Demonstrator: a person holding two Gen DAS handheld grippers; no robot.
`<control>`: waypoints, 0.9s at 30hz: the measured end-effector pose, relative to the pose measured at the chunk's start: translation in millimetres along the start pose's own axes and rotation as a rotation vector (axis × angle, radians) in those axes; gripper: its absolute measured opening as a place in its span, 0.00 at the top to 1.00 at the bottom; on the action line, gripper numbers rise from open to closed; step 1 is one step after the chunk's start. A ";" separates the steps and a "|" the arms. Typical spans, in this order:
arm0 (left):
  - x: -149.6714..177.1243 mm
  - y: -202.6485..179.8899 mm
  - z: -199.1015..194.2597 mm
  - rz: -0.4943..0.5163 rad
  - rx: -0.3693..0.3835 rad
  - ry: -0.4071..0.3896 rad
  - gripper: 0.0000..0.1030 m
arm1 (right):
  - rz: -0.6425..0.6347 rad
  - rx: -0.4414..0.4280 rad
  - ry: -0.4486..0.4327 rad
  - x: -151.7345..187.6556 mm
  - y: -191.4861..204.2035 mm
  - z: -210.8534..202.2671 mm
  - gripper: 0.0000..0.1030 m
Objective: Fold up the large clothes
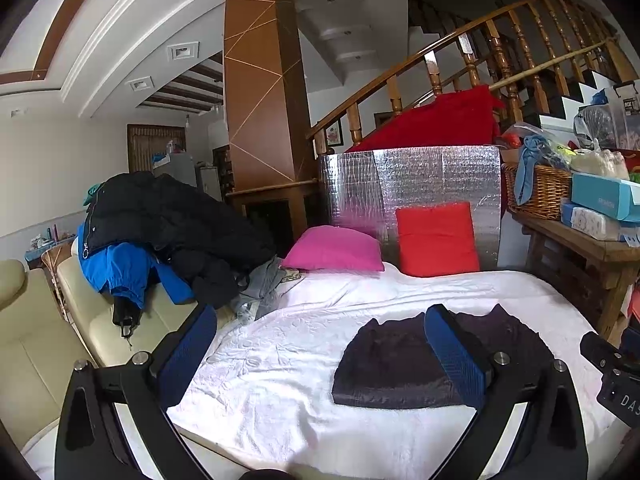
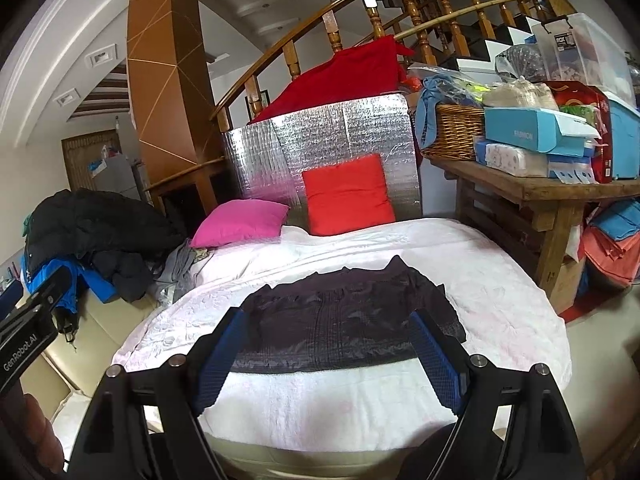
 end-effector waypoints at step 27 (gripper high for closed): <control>2.8 4.0 1.7 0.003 0.000 0.009 0.00 | -0.021 -0.013 -0.008 0.2 3.4 0.6 0.16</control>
Point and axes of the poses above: each gripper's, at about its wrist camera, not at the fingertips, and z roughly the way its jaws point, y to its left, x to its underside, the point moved 5 cm from there along z, roughly the way its jaws point, and after that the axes turned 8 degrees about y, right-handed, at the moved point
